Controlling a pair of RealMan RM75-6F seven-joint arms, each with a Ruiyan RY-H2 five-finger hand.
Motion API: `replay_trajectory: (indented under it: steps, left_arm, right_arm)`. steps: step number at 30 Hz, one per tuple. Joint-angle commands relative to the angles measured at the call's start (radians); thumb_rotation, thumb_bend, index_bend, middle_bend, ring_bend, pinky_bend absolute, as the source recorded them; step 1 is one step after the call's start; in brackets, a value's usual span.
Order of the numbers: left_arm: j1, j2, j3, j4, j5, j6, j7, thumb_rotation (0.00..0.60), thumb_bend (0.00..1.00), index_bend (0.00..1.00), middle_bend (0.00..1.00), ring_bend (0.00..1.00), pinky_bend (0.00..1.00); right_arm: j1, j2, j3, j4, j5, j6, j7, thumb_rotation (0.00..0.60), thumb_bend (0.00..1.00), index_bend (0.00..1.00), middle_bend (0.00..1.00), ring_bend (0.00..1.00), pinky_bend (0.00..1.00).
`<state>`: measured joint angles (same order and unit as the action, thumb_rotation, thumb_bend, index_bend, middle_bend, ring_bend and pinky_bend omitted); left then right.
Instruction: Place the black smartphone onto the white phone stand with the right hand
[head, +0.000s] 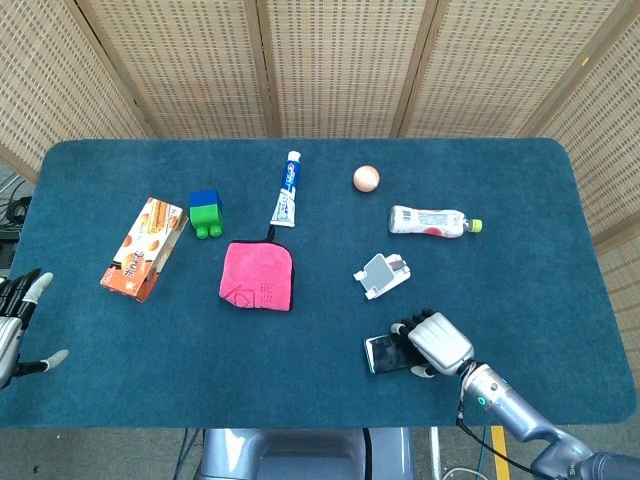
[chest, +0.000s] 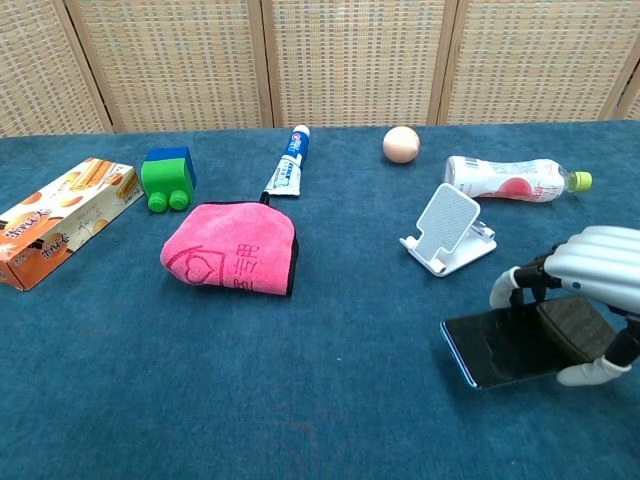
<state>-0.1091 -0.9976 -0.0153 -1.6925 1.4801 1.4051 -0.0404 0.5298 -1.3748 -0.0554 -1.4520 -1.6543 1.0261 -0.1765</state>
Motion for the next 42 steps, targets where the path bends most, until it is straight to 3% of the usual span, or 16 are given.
replay_trajectory:
  steps: [1,6,9,14,20,25,33,42]
  left_arm:
    - [0.0,0.003,0.001,0.001,0.003,0.001,-0.007,0.6,0.0,0.0,0.0,0.0,0.0]
    - [0.004,0.01,0.002,0.003,0.009,0.007,-0.026,0.6,0.0,0.0,0.0,0.0,0.0]
    - [0.005,0.013,0.003,0.004,0.013,0.01,-0.037,0.6,0.0,0.0,0.0,0.0,0.0]
    - [0.002,0.019,0.002,0.008,0.011,0.004,-0.055,0.6,0.0,0.0,0.0,0.0,0.0]
    - [-0.003,0.027,-0.002,0.012,0.002,-0.009,-0.08,0.6,0.0,0.0,0.0,0.0,0.0]
    - [-0.01,0.034,-0.003,0.016,-0.004,-0.024,-0.093,0.6,0.0,0.0,0.0,0.0,0.0]
    - [-0.018,0.039,-0.009,0.02,-0.019,-0.04,-0.109,0.6,0.0,0.0,0.0,0.0,0.0]
    - [-0.025,0.04,-0.01,0.018,-0.03,-0.056,-0.104,0.6,0.0,0.0,0.0,0.0,0.0]
  right_arm:
    - [0.004,0.05,0.022,-0.057,-0.023,0.039,-0.062,0.6,0.52,0.42,0.47,0.4,0.34]
    - [0.034,0.106,0.091,-0.127,0.008,0.039,-0.19,0.6,0.52,0.42,0.47,0.4,0.34]
    - [0.061,0.132,0.15,-0.16,0.038,0.034,-0.34,0.6,0.52,0.42,0.46,0.4,0.34]
    - [0.128,0.148,0.268,-0.234,0.149,-0.001,-0.734,0.6,0.52,0.42,0.45,0.4,0.35]
    - [0.216,0.116,0.327,-0.252,0.326,-0.064,-1.053,0.6,0.52,0.42,0.44,0.4,0.35]
    - [0.275,0.08,0.332,-0.261,0.485,-0.072,-1.223,0.6,0.52,0.42,0.43,0.4,0.35]
    - [0.336,0.038,0.27,-0.306,0.655,-0.01,-1.443,0.6,0.52,0.42,0.39,0.37,0.35]
    - [0.416,0.02,0.221,-0.339,0.807,0.024,-1.555,0.6,0.52,0.42,0.36,0.31,0.35]
